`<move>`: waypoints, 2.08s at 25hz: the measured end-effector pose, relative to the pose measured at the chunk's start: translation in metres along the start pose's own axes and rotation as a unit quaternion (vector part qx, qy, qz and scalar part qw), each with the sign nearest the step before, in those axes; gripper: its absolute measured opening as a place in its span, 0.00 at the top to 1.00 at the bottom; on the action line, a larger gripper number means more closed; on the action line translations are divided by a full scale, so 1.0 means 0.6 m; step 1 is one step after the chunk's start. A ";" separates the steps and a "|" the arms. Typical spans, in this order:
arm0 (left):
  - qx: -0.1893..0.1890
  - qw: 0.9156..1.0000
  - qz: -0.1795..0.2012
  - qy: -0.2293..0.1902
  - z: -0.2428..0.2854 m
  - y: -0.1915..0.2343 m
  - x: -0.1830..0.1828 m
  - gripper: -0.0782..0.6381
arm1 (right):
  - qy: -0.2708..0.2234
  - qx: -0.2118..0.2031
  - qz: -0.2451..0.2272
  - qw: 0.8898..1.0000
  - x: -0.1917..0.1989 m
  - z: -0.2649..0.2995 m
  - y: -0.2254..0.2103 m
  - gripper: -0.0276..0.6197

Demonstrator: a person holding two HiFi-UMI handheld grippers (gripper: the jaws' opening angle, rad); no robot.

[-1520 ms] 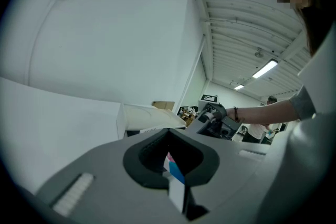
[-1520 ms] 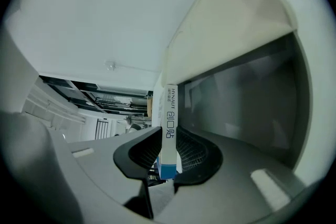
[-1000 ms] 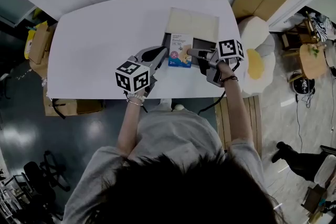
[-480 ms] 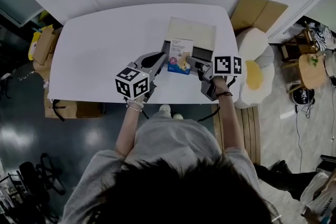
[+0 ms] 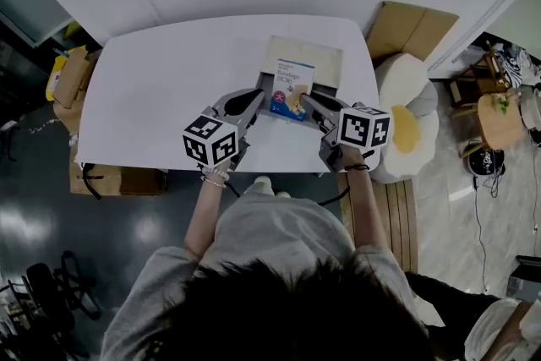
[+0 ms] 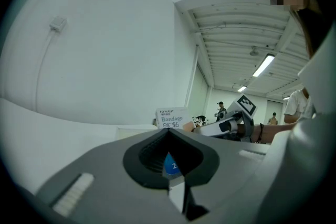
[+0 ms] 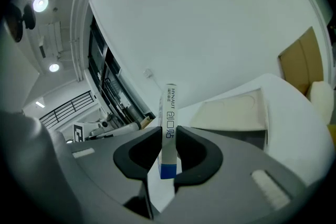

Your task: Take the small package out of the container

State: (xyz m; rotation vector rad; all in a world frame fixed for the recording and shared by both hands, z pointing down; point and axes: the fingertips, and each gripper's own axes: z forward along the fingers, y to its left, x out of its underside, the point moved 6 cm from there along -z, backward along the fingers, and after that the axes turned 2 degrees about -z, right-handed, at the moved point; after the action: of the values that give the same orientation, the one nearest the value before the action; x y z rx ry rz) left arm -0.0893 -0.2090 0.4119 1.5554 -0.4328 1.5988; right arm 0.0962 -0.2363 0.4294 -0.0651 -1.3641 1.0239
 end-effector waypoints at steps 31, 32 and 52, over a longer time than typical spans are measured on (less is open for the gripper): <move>-0.010 0.998 0.045 -0.045 -0.001 -0.034 -0.044 0.90 | -0.143 0.044 -0.203 0.968 -0.061 -0.091 0.057 0.80; -0.011 0.998 0.047 -0.046 -0.001 -0.036 -0.044 0.90 | -0.145 0.045 -0.205 0.967 -0.061 -0.095 0.057 0.80; -0.011 0.998 0.047 -0.045 -0.005 -0.029 -0.038 0.90 | -0.155 0.058 -0.204 0.965 -0.047 -0.102 0.041 0.80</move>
State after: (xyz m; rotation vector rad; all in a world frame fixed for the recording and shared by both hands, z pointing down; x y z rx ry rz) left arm -0.0811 -0.2040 0.3849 1.6153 -0.5783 1.5945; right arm 0.1363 -0.2086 0.3769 0.4645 -1.5159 0.7799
